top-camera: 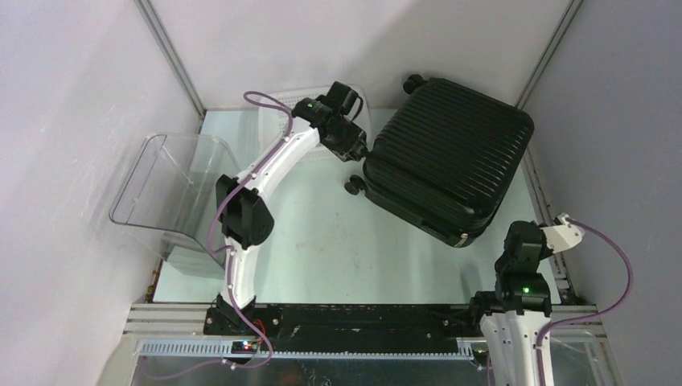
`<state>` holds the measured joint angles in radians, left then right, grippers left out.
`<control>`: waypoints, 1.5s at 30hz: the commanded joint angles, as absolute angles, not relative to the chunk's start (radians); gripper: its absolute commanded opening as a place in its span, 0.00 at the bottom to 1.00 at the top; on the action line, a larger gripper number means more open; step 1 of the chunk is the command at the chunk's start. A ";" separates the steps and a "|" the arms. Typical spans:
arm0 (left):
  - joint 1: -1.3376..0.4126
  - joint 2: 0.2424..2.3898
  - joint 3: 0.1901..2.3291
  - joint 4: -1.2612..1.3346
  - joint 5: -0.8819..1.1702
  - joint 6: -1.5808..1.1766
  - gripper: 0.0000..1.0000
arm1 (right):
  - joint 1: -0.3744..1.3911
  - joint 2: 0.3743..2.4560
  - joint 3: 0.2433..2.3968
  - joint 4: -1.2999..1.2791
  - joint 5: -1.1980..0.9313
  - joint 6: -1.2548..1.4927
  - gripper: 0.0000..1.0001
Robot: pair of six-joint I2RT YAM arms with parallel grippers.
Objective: Open, take out, and arrange the luggage
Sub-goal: Unzip the zipper of the luggage, then grab the zipper of the luggage.
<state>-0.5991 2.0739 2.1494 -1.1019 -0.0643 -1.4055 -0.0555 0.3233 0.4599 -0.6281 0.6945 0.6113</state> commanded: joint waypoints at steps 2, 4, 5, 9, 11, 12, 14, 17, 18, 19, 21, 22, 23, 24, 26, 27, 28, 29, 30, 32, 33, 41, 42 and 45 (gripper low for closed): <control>-0.537 2.056 2.209 -1.049 -0.167 -1.289 0.00 | -0.151 0.373 0.495 -0.489 0.613 0.481 0.00; -0.539 2.061 2.207 -1.036 -0.138 -1.270 0.00 | -0.182 0.366 0.504 -0.467 0.516 0.471 0.00; -0.540 2.061 2.204 -1.032 -0.134 -1.267 0.00 | -0.190 0.359 0.516 -0.475 0.428 0.478 0.00; -0.546 2.055 2.183 -1.012 -0.118 -1.261 0.00 | -0.203 0.316 0.564 -0.635 0.240 0.600 0.11; -0.548 2.054 2.173 -0.994 -0.100 -1.265 0.00 | -0.197 0.315 0.574 -0.717 0.158 0.643 0.22; -0.550 2.054 2.171 -0.989 -0.084 -1.268 0.00 | -0.195 0.314 0.575 -0.751 0.118 0.647 0.28; -0.556 2.057 2.169 -0.977 -0.061 -1.282 0.00 | -0.173 0.305 0.577 -0.769 0.083 0.666 0.34; -0.568 2.059 2.163 -0.956 -0.019 -1.306 0.00 | -0.113 0.302 0.573 -0.748 0.036 0.685 0.40; -0.570 2.060 2.163 -0.953 -0.013 -1.319 0.00 | -0.094 0.304 0.566 -0.732 0.038 0.692 0.41; -0.575 2.059 2.162 -0.943 0.005 -1.325 0.00 | -0.052 0.299 0.562 -0.723 0.049 0.693 0.44; -0.579 2.058 2.164 -0.930 0.028 -1.343 0.00 | 0.037 0.276 0.537 -0.684 0.092 0.680 0.46; -0.579 2.055 2.166 -0.925 0.031 -1.347 0.00 | 0.068 0.265 0.516 -0.650 0.120 0.665 0.47; -0.580 2.054 2.168 -0.923 0.036 -1.349 0.00 | 0.130 0.245 0.504 -0.633 0.134 0.659 0.47; -0.580 2.052 2.173 -0.922 0.036 -1.348 0.00 | 0.160 0.229 0.479 -0.603 0.165 0.651 0.47; -0.579 2.050 2.183 -0.931 0.029 -1.343 0.00 | 0.282 0.222 0.447 -0.570 0.223 0.659 0.48; -0.578 2.050 2.186 -0.934 0.026 -1.338 0.00 | 0.310 0.223 0.438 -0.564 0.267 0.665 0.47; -0.578 2.048 2.190 -0.938 0.025 -1.337 0.00 | 0.365 0.233 0.422 -0.552 0.291 0.677 0.47; -0.578 2.047 2.191 -0.938 0.025 -1.333 0.00 | 0.391 0.238 0.409 -0.539 0.332 0.684 0.47; -0.578 2.047 2.191 -0.939 0.024 -1.331 0.00 | 0.445 0.253 0.405 -0.536 0.355 0.689 0.47; -0.578 2.046 2.190 -0.944 0.020 -1.326 0.00 | 0.524 0.271 0.393 -0.536 0.430 0.710 0.47; -0.578 2.046 2.190 -0.946 0.021 -1.324 0.00 | 0.552 0.275 0.385 -0.529 0.476 0.716 0.48; -0.581 2.041 2.182 -0.948 0.023 -1.321 0.00 | 0.777 0.346 0.376 -0.566 0.702 0.808 0.57; -0.581 2.040 2.182 -0.949 0.022 -1.320 0.00 | 0.785 0.354 0.375 -0.564 0.729 0.812 0.59; -0.581 2.035 2.182 -0.950 0.016 -1.316 0.00 | 0.801 0.405 0.375 -0.557 0.757 0.827 0.63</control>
